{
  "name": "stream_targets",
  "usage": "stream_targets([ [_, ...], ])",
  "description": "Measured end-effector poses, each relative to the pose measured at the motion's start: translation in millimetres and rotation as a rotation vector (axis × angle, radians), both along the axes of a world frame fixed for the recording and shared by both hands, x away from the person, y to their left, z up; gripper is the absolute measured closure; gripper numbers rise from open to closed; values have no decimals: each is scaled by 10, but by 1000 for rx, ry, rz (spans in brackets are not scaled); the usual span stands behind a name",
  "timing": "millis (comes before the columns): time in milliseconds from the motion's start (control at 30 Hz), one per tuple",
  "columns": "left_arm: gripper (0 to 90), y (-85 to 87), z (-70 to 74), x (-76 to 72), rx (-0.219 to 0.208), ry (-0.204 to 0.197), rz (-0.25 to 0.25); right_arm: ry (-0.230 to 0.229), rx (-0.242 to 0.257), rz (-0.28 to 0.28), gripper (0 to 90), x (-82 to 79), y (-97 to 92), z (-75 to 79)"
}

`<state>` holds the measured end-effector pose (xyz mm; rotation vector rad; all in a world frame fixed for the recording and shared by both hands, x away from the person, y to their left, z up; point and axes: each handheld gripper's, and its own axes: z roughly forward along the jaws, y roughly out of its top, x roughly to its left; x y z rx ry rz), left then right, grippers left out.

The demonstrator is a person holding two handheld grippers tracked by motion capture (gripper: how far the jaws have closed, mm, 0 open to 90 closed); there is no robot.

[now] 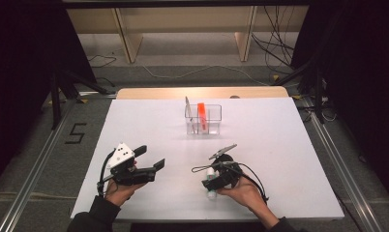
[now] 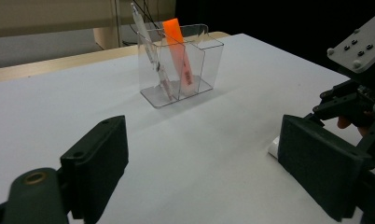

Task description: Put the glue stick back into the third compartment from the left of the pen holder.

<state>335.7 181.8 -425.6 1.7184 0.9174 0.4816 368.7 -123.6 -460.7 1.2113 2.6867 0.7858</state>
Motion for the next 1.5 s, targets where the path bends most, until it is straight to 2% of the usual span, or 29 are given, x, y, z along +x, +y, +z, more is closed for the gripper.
stream_targets([
  [267, 158, 1, 0, -1, 0, -1, -2, 7, -38, 10, 276, 11, 55, -34],
  [533, 158, 1, 2, -1, -1, -3, -2, 9, -44, 16, 326, 27, 64, -51],
  [933, 158, -5, -2, 1, 0, 2, -2, 42, -69, 20, 377, 76, 121, -75],
  [1200, 159, -18, -8, 4, 3, 1, -3, 69, -87, -3, 453, 137, 139, -52],
  [1500, 159, -19, -7, 7, 6, 1, -8, 47, -137, -27, 653, 161, 139, -35],
])
